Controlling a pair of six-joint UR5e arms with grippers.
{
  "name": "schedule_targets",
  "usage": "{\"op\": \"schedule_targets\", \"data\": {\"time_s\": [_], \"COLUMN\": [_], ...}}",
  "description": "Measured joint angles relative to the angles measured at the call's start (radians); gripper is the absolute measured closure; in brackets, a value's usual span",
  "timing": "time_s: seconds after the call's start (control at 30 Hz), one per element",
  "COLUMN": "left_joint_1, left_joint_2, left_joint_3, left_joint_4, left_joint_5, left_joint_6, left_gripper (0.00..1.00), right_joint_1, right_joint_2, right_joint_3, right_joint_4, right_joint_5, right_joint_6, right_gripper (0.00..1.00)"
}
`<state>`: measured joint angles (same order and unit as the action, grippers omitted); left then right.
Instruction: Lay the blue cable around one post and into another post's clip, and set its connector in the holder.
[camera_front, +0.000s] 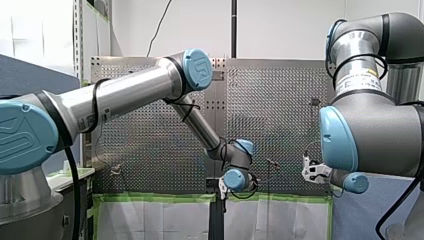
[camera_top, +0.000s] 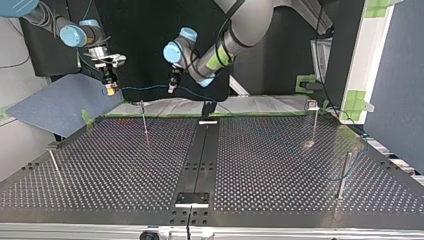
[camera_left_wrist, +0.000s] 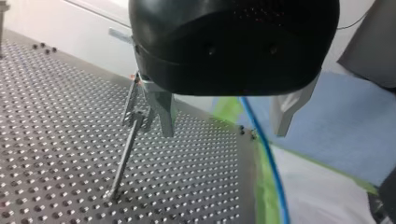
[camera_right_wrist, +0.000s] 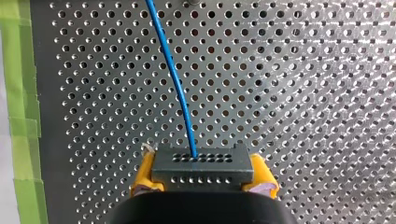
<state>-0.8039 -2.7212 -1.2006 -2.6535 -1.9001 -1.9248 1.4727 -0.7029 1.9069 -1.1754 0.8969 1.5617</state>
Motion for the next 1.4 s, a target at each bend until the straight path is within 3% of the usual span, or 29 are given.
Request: {"op": "schedule_targets", "data": {"time_s": [0.1,0.17,0.2,0.27,0.3,0.37,0.4,0.47,0.5,0.57,0.63,1.07,1.4], "left_joint_1": [0.006,0.007,0.007,0.006,0.006,0.004,0.003,0.002,0.001,0.001,0.001,-0.002,-0.016], "left_joint_2": [0.0,0.0,0.0,0.0,0.0,0.0,0.0,0.0,0.0,0.001,0.0,0.001,0.001], "left_joint_3": [0.007,0.008,0.009,0.009,0.009,0.009,0.009,0.009,0.009,0.009,0.009,0.009,0.022], "left_joint_4": [0.002,0.002,0.001,0.0,0.0,0.0,0.0,0.0,0.0,0.0,0.0,0.0,0.02], "left_joint_5": [-0.001,-0.004,-0.005,-0.007,-0.007,-0.006,-0.006,-0.005,-0.003,0.001,0.004,0.015,-0.022], "left_joint_6": [-0.004,-0.004,-0.004,-0.003,-0.002,0.002,0.004,0.008,0.009,0.01,0.01,0.022,0.081], "left_gripper": [0.11,0.33,0.33,0.51,0.51,0.66,0.66,0.79,0.79,0.95,1.0,1.0,1.0], "right_joint_1": [-0.001,-0.002,-0.002,-0.002,-0.002,-0.002,-0.002,-0.002,-0.002,-0.002,-0.002,-0.002,0.007], "right_joint_2": [0.0,0.0,0.0,0.0,0.0,0.0,0.0,0.0,0.0,0.0,0.0,0.001,0.001], "right_joint_3": [0.0,0.0,0.0,0.0,0.0,0.0,0.0,-0.001,-0.001,-0.001,-0.001,-0.002,-0.019], "right_joint_4": [-0.001,-0.001,-0.002,-0.003,-0.003,-0.004,-0.005,-0.005,-0.006,-0.006,-0.006,-0.011,-0.022], "right_joint_5": [0.001,0.002,0.003,0.009,0.014,0.022,0.026,0.03,0.031,0.032,0.033,0.035,0.049], "right_joint_6": [0.0,0.0,0.0,0.0,0.0,0.0,0.001,0.001,0.001,0.002,0.002,0.007,0.066], "right_gripper": [1.0,1.0,1.0,1.0,1.0,1.0,1.0,1.0,1.0,1.0,1.0,1.0,1.0]}}
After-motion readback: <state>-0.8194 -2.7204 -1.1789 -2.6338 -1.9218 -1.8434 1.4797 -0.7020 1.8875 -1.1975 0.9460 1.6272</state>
